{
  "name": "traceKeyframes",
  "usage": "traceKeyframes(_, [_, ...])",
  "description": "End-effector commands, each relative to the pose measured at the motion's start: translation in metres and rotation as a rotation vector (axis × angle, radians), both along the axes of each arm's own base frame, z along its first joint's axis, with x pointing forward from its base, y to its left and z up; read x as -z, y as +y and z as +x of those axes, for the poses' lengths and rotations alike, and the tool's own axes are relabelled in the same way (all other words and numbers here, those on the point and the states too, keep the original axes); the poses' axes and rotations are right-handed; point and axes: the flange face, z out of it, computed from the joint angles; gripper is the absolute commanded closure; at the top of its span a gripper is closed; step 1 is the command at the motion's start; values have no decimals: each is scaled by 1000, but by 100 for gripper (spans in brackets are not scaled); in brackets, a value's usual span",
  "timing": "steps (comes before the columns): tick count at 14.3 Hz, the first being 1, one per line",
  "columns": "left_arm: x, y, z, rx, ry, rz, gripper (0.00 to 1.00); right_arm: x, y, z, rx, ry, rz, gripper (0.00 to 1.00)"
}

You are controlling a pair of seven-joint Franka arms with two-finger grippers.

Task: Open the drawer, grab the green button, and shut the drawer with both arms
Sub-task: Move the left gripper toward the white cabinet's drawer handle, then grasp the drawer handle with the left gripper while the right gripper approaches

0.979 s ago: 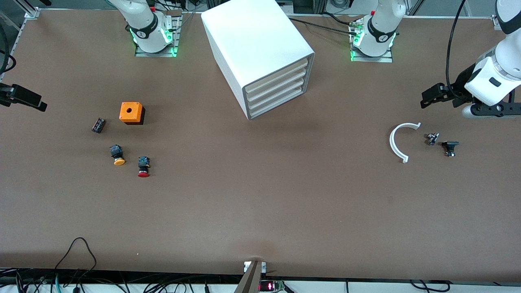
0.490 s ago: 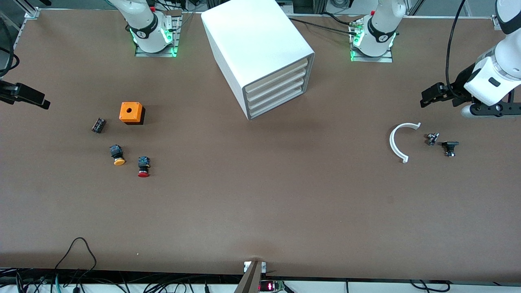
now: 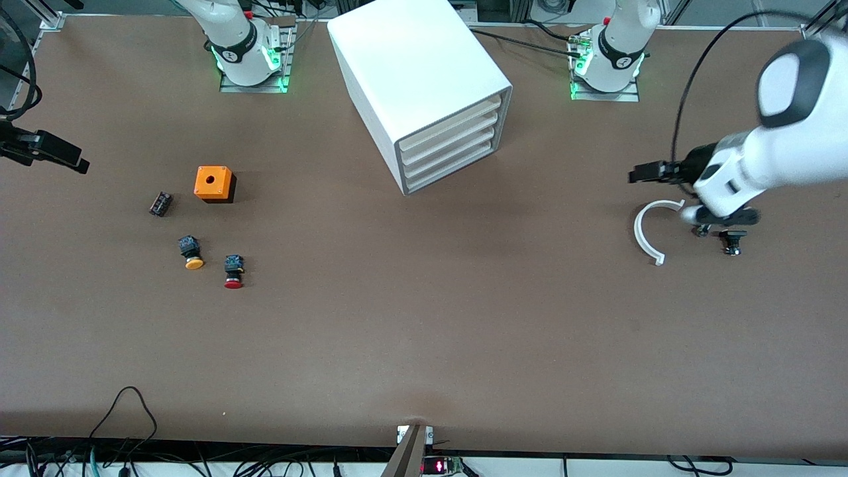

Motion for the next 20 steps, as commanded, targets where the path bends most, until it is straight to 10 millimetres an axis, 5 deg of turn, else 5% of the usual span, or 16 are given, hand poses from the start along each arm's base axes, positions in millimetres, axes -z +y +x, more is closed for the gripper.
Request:
traceKeyframes(1, [75, -57, 1, 22, 151, -167, 0, 15, 5, 6, -25, -11, 0, 0])
traceKeyframes(5, [163, -156, -31, -47, 318, -355, 0, 59, 50, 16, -85, 27, 4, 0])
traceKeyframes(7, [200, -188, -56, -48, 297, -429, 0, 81, 74, 26, -118, 44, 13, 0])
traceKeyframes(11, [227, -212, -96, 10, 276, -516, 0, 119, 170, 41, -110, 27, 0, 0])
traceKeyframes(16, [255, -232, -146, 49, 330, -565, 4, 143, 258, 37, -254, 14, -8, 0])
traceKeyframes(17, [257, -233, -148, 41, 324, -562, 16, 149, 277, 33, -281, 13, -11, 0])
traceKeyframes(19, [261, -236, -157, 60, 316, -563, 100, 153, 309, 24, -326, -2, -10, 0])
traceKeyframes(20, [263, -236, -157, 64, 314, -566, 100, 151, 323, 18, -352, -7, -8, 0])
